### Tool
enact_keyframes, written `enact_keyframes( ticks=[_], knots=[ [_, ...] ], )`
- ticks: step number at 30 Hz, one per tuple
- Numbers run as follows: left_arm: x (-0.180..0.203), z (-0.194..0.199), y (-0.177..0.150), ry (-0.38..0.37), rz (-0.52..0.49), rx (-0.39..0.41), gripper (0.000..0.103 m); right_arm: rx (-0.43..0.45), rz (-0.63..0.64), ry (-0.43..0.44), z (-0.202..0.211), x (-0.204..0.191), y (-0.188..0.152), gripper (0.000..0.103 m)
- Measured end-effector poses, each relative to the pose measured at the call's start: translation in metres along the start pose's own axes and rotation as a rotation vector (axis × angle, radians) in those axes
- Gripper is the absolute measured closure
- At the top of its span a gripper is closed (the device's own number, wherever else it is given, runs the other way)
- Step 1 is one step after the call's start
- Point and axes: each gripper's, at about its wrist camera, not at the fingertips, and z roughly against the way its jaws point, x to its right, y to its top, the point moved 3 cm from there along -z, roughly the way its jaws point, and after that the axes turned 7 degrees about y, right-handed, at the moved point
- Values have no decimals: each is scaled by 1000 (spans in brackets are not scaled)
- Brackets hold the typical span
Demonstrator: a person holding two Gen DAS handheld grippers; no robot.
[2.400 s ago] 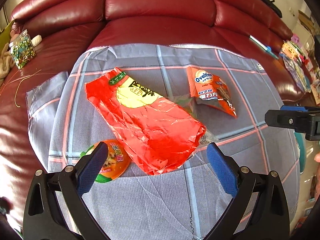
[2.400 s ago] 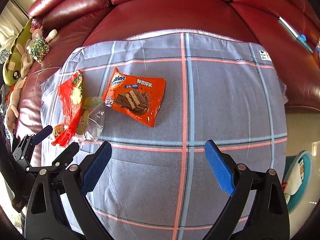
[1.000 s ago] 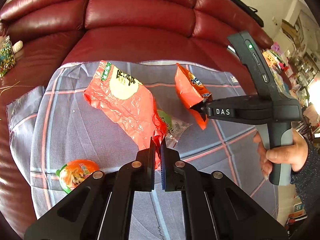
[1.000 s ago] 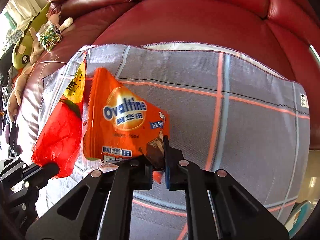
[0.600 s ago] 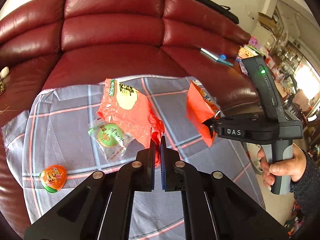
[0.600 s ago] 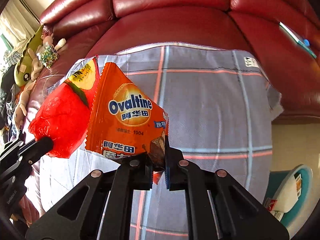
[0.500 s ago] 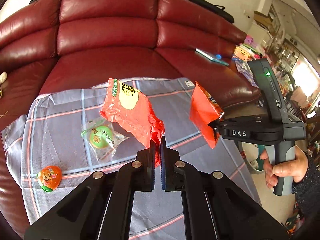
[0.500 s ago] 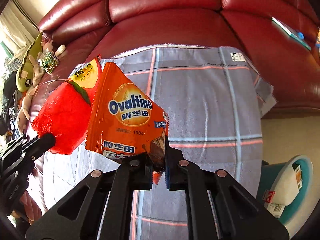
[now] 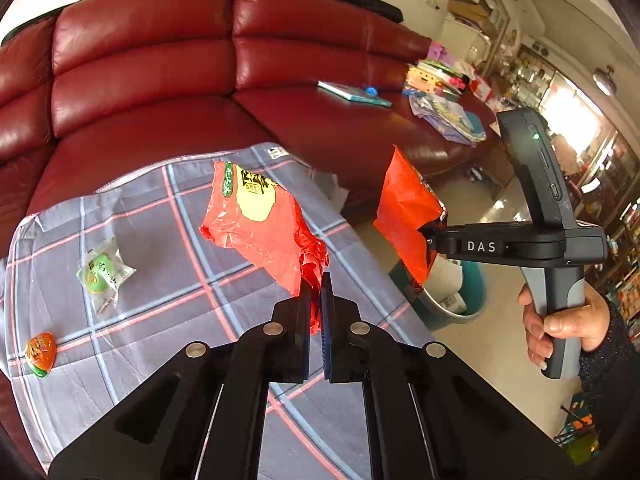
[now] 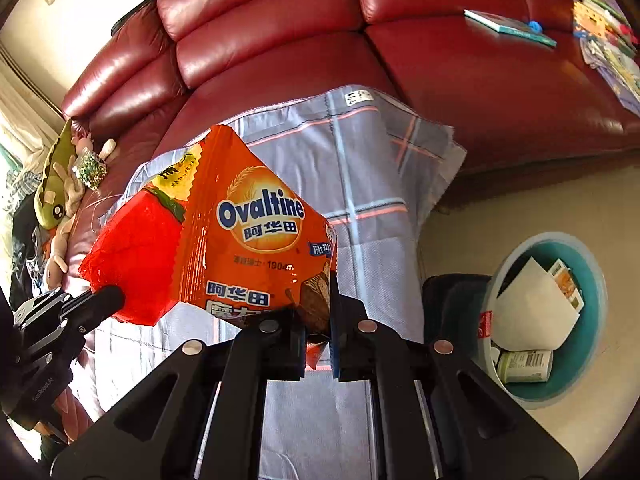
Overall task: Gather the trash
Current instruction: 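Carry the red bag and Ovaltine packet over the teal bin and release both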
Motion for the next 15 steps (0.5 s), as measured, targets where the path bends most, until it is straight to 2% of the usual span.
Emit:
enact_keyframes(
  ticks=[3, 7, 15],
  knots=[
    [17, -6, -3, -42, -6, -21, 98, 13, -19, 2, 12, 14, -9, 95],
    [50, -16, -10, -77, -64, -50, 98, 42, -58, 0, 35, 39, -20, 95],
    [139, -42, -6, -207, -168, -88, 98, 112, -178, -75, 92, 112, -49, 95]
  ],
)
